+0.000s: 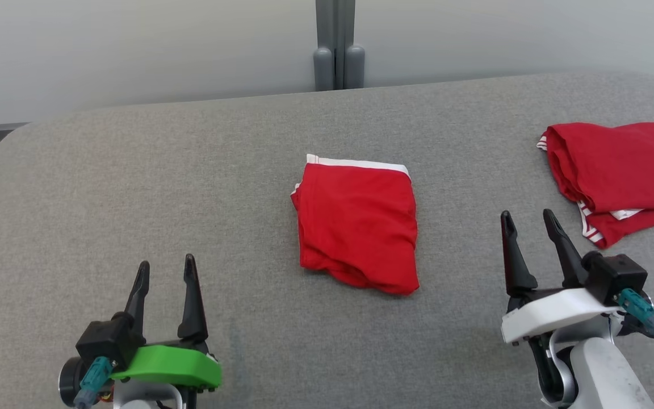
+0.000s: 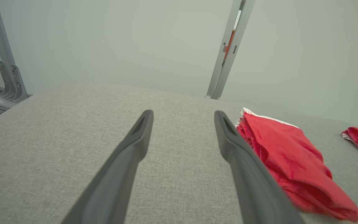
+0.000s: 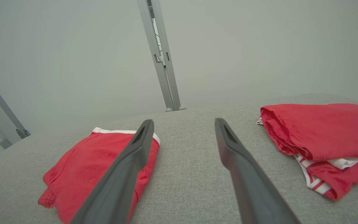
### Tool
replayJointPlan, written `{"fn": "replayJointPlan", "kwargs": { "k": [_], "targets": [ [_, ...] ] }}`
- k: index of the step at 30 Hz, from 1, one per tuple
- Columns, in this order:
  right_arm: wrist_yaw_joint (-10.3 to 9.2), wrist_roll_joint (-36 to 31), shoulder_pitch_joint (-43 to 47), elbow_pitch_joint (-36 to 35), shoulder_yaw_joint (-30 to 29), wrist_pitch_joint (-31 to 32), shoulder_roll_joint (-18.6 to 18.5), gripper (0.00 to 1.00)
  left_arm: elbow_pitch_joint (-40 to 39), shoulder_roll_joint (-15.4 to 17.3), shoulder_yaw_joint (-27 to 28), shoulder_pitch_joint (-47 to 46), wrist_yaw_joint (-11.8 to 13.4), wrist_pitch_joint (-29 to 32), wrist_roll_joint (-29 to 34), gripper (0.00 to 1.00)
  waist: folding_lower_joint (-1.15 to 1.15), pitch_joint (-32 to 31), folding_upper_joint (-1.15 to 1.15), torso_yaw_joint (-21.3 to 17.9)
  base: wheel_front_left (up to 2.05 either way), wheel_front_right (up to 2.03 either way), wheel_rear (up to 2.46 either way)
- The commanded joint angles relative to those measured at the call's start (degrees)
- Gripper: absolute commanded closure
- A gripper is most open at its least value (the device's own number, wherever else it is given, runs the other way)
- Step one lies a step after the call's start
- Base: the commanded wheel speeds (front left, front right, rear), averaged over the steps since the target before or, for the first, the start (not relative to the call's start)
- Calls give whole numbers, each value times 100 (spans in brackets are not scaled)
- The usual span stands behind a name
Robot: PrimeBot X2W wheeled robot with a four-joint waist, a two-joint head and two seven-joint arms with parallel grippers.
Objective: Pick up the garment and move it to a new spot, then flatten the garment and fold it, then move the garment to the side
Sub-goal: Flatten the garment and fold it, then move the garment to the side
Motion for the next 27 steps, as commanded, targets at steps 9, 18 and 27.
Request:
{"fn": "replayJointPlan", "kwargs": {
  "k": [9,18,27],
  "targets": [
    [-3,-60,368,-198,127,-16,-10,0,-8,-7,185,368,-102,-18,99,0,0,-21,0,-40,0,0,0],
    [-3,-43,337,-113,192,-16,-10,0,-6,-18,174,334,-95,-18,133,0,0,-6,0,22,0,0,0],
    [-3,-126,218,78,202,77,-10,0,-20,-19,130,260,-49,-19,76,0,0,76,0,83,0,0,0]
  ]
}}
